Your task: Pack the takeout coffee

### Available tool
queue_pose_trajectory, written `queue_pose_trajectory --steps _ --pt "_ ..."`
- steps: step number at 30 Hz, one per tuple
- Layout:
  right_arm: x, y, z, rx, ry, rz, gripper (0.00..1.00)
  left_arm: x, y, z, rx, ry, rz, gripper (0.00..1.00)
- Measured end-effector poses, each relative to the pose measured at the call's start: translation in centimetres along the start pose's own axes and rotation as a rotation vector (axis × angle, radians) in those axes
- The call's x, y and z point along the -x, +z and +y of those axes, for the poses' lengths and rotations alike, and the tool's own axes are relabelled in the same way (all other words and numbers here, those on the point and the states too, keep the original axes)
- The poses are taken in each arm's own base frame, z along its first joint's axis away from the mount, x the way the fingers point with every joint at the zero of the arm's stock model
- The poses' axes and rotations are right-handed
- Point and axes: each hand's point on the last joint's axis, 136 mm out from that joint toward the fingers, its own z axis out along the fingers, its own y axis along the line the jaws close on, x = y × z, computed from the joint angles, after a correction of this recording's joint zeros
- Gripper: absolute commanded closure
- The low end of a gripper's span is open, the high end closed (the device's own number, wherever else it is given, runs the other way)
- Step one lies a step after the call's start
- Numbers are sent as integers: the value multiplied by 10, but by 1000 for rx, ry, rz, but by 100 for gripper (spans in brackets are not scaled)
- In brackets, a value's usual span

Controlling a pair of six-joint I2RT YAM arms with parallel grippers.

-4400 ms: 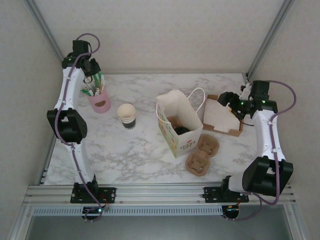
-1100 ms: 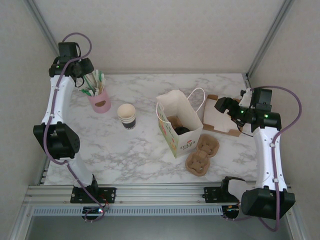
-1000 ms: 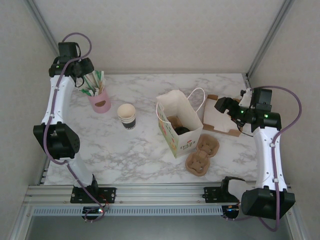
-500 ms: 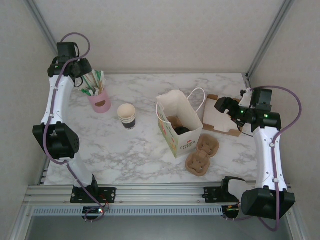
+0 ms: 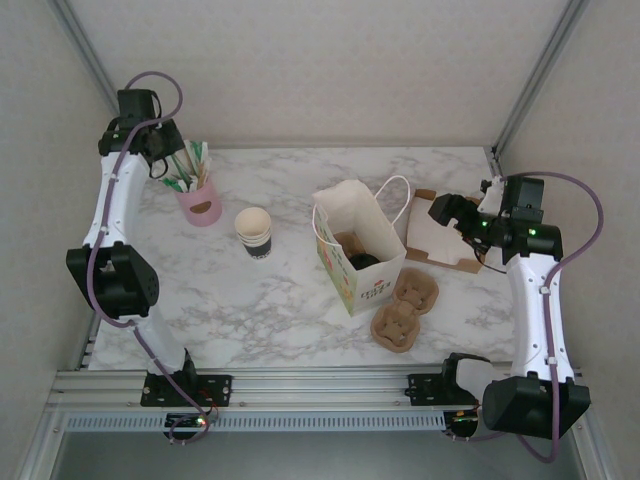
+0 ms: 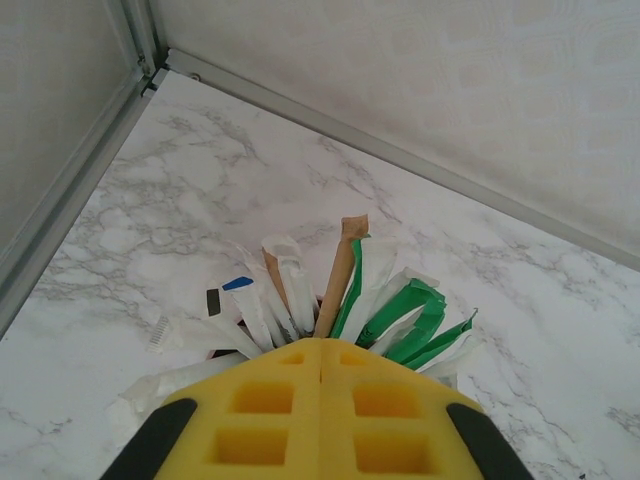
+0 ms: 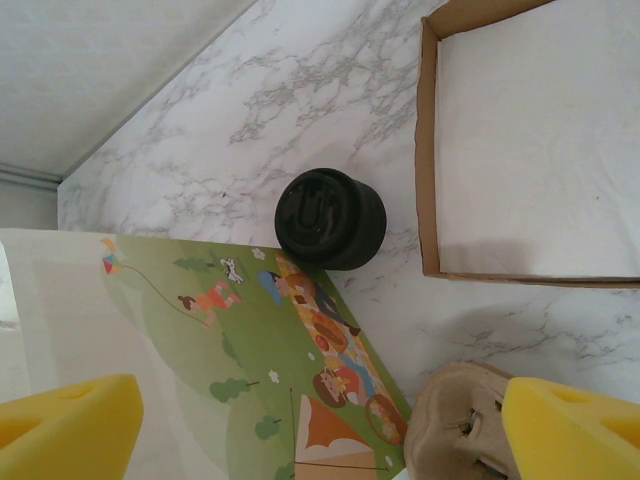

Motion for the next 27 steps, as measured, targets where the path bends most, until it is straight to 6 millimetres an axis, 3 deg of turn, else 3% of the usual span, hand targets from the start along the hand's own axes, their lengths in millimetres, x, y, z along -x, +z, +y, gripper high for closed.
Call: queue_pose_trajectory --steps 4,8,22,27 --pt "0 0 0 0 -1 0 1 12 -11 -5 -15 -2 -30 100" --pt "-2 -1 0 -2 2 5 1 29 -39 -13 -43 -3 -86 100" --pt "-5 -22 8 3 -8 -38 1 91 -201 -55 -313 -36 -376 100" --pt "-7 -29 11 8 1 -50 1 98 -241 -79 -480 -44 -416 100"
